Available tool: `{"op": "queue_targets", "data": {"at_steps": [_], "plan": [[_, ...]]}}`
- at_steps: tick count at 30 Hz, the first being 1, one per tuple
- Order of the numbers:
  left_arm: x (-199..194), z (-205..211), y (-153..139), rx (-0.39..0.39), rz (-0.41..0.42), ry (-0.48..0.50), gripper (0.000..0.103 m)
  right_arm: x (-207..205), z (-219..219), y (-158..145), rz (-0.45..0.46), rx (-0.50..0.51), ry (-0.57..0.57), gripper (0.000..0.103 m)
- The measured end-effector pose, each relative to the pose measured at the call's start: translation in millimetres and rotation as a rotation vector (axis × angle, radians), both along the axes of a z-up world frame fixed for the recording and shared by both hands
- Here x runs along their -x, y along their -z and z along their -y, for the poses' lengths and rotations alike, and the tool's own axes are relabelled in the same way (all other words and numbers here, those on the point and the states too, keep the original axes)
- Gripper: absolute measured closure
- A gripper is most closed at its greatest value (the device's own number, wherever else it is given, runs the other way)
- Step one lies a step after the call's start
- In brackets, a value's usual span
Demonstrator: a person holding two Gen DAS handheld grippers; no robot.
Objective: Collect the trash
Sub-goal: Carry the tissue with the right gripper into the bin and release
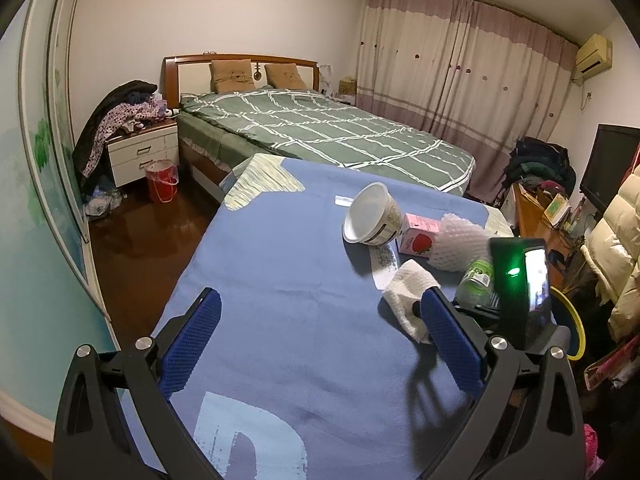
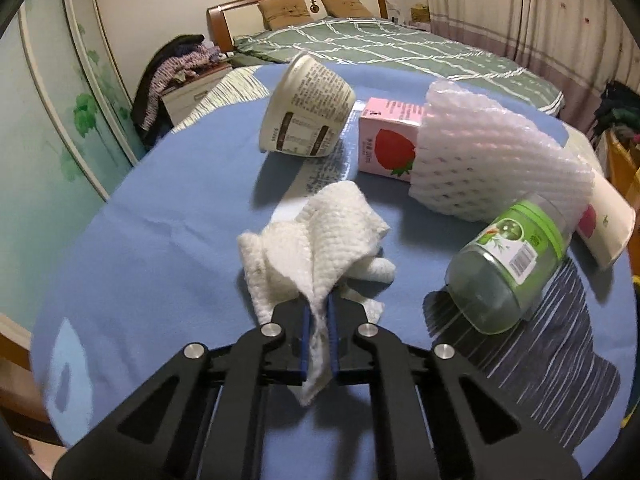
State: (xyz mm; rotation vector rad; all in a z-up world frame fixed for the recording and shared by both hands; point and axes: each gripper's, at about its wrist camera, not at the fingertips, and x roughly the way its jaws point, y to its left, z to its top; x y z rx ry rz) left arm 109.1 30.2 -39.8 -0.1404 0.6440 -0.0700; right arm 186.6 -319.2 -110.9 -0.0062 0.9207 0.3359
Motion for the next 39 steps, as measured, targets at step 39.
{"op": "queue_targets", "data": {"at_steps": [39], "plan": [[-27.5,65.4,29.5,-0.051,-0.079,0.123,0.005,58.5,359.7,-36.7,0.126,-0.041,0.881,0.093]]}}
